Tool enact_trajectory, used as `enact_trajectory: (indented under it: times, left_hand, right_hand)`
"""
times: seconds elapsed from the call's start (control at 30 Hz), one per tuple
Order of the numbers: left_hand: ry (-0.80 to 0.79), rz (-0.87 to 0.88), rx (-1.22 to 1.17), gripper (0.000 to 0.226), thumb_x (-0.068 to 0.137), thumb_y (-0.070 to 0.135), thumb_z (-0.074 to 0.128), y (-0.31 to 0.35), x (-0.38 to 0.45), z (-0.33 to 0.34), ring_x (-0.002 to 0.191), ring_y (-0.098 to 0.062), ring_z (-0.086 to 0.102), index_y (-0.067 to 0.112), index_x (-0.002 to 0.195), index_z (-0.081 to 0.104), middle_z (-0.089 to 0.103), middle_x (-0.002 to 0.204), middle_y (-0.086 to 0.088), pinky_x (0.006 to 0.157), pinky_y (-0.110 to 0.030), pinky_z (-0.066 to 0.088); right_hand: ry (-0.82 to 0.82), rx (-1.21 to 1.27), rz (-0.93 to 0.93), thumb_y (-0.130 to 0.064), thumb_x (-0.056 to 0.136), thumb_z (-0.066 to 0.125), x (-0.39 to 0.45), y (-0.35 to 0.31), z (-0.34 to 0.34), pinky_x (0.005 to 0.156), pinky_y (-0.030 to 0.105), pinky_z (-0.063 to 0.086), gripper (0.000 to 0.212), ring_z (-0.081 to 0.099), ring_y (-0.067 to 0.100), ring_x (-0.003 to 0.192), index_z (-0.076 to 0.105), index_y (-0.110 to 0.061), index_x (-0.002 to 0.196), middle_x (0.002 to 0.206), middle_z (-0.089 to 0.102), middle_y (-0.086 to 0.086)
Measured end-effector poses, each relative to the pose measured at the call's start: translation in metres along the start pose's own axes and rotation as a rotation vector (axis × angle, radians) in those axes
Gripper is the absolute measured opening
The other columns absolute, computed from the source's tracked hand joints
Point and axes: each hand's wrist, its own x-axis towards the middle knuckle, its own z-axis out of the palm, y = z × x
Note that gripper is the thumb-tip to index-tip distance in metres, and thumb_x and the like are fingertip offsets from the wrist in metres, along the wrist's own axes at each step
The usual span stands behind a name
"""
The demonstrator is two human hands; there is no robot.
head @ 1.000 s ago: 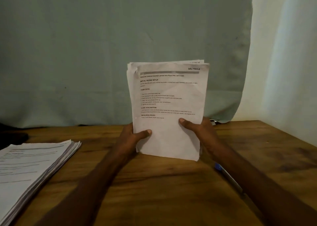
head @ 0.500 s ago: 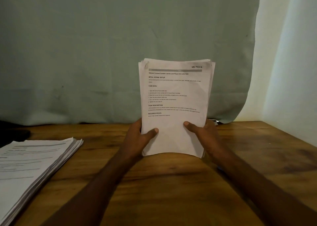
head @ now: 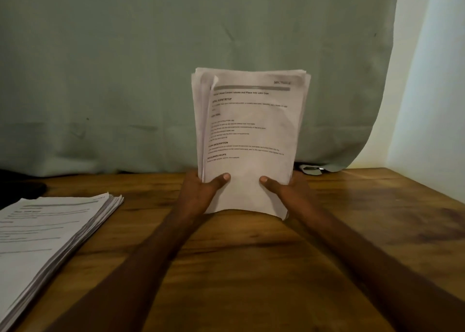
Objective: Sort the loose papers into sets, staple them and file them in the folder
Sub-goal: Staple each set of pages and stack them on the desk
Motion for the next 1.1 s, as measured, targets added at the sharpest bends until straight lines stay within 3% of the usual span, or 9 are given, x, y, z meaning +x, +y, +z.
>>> enact_trajectory:
  times: [0.07,0.37,0.43,0.6,0.77,0.83,0.97,1.03,1.1]
  left_hand:
    - [-0.014,0.048,0.041,0.031,0.082,0.034,0.085,0.004,0.005,-0.001,0.081,0.011,0.069,0.042,0.101,0.061,0.073,0.085,0.034,0.060,-0.009,0.054]
    - [-0.074,-0.043,0.127,0.044,0.084,0.036,0.083,-0.020,0.008,-0.009,0.084,0.006,0.067,0.038,0.120,0.057,0.068,0.093,0.029,0.061,-0.007,0.049]
    - [-0.109,-0.059,0.203,0.053,0.085,0.043,0.081,-0.019,0.004,-0.009,0.085,0.006,0.058,0.037,0.127,0.049,0.058,0.099,0.028,0.061,-0.008,0.044]
    - [-0.061,-0.040,0.266,0.034,0.085,0.038,0.083,-0.024,0.005,-0.007,0.073,0.005,0.064,0.042,0.100,0.053,0.059,0.092,0.023,0.053,-0.008,0.049]
    - [-0.087,-0.072,0.459,0.062,0.089,0.039,0.079,-0.025,0.004,-0.010,0.095,-0.017,0.062,0.014,0.138,0.050,0.065,0.121,-0.005,0.069,-0.027,0.053]
    - [-0.070,-0.055,0.434,0.067,0.089,0.034,0.080,-0.022,0.006,-0.013,0.102,-0.019,0.059,0.009,0.143,0.050,0.064,0.131,-0.010,0.078,-0.029,0.052]
    - [-0.088,-0.057,0.440,0.068,0.089,0.033,0.080,-0.019,0.005,-0.014,0.112,-0.024,0.061,0.008,0.145,0.051,0.063,0.137,-0.011,0.085,-0.032,0.050]
    - [-0.106,-0.057,0.448,0.069,0.090,0.034,0.079,-0.018,0.004,-0.014,0.118,-0.026,0.061,0.009,0.147,0.050,0.062,0.140,-0.012,0.085,-0.030,0.048]
    - [-0.134,-0.062,0.451,0.070,0.090,0.036,0.078,-0.015,0.003,-0.015,0.115,-0.021,0.059,0.011,0.149,0.048,0.061,0.141,-0.011,0.083,-0.028,0.048]
  right_hand:
    - [0.030,-0.015,-0.043,-0.040,0.088,0.077,0.001,-0.003,0.001,0.072,0.020,0.048,0.048,0.062,0.003,0.101,0.058,-0.034,0.132,0.120,0.066,-0.011]
    - [0.034,-0.248,-0.026,-0.025,0.090,0.079,0.003,0.006,0.003,0.070,0.015,0.044,0.058,0.060,0.007,0.096,0.055,-0.017,0.142,0.136,0.064,0.004]
    - [0.026,-0.322,0.023,-0.029,0.091,0.078,0.001,0.006,0.004,0.078,0.022,0.046,0.060,0.061,0.019,0.112,0.051,-0.016,0.143,0.138,0.062,0.005]
    - [0.069,-0.346,-0.008,-0.026,0.089,0.080,0.002,0.007,0.001,0.069,0.018,0.045,0.057,0.061,0.009,0.097,0.057,-0.013,0.139,0.135,0.065,0.006]
    - [-0.068,-0.624,0.099,-0.028,0.081,0.086,0.005,0.007,-0.003,0.086,0.033,0.053,0.068,0.062,0.027,0.120,0.055,-0.012,0.139,0.137,0.063,0.008]
    - [-0.128,-0.735,0.124,-0.029,0.078,0.089,0.007,0.003,-0.008,0.081,0.032,0.054,0.070,0.067,0.026,0.111,0.055,-0.012,0.137,0.129,0.068,0.008]
    - [-0.239,-0.674,0.290,-0.011,0.080,0.087,0.008,0.000,-0.014,0.046,0.029,0.053,0.066,0.065,0.016,0.047,0.048,-0.009,0.133,0.067,0.074,0.010]
    - [-0.272,-0.676,0.308,-0.009,0.079,0.087,0.009,0.000,-0.018,0.044,0.027,0.051,0.072,0.062,0.013,0.046,0.044,-0.010,0.136,0.066,0.074,0.009]
    - [-0.297,-0.676,0.250,-0.018,0.075,0.091,0.010,-0.003,-0.023,0.057,0.029,0.056,0.075,0.068,0.013,0.070,0.049,-0.014,0.138,0.096,0.078,0.008]
